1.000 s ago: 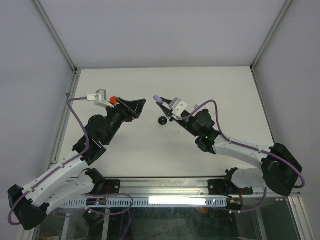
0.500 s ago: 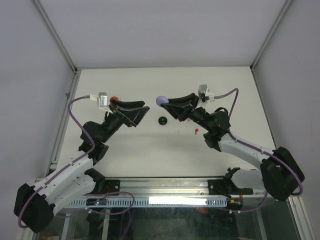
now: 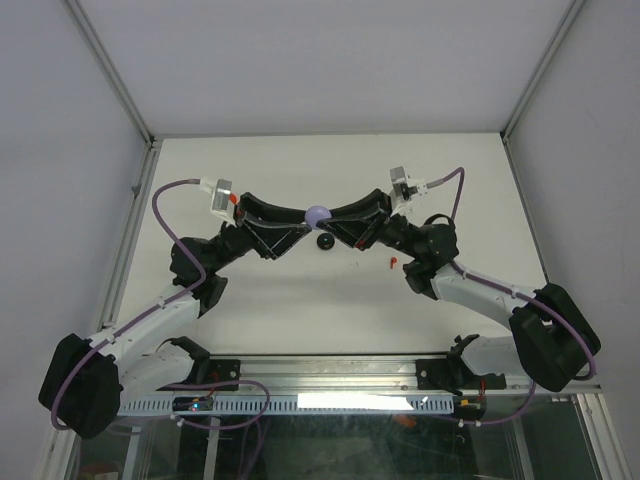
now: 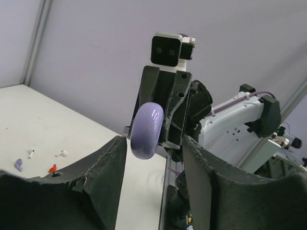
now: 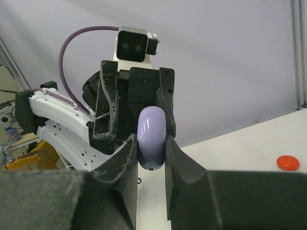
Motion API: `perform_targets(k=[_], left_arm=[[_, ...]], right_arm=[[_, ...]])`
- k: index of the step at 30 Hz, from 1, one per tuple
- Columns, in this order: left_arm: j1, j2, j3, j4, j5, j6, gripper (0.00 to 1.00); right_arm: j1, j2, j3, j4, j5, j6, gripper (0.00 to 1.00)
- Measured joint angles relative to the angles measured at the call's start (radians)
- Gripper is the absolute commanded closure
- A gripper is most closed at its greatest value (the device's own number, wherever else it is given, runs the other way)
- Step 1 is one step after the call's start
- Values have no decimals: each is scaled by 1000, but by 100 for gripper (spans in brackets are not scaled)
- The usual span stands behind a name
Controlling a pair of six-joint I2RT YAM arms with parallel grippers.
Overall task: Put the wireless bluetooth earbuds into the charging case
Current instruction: Pick up the charging case at the center of the board.
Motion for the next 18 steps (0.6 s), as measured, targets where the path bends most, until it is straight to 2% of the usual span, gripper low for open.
perform_targets(k=[5,10,13,18], left_arm=[[2,43,11,84,59,-33,63],[10,71,16,123,92,-49,84],[14,71,23,123,108,-44,95],[13,25,41,20,122,11,100]], right_arm=[[0,0,6,27,-12,27,100],[0,2,11,47,-41,47,100],[0,6,17,53,-51,56,92],[-5,5,24,42,-80,48,84]])
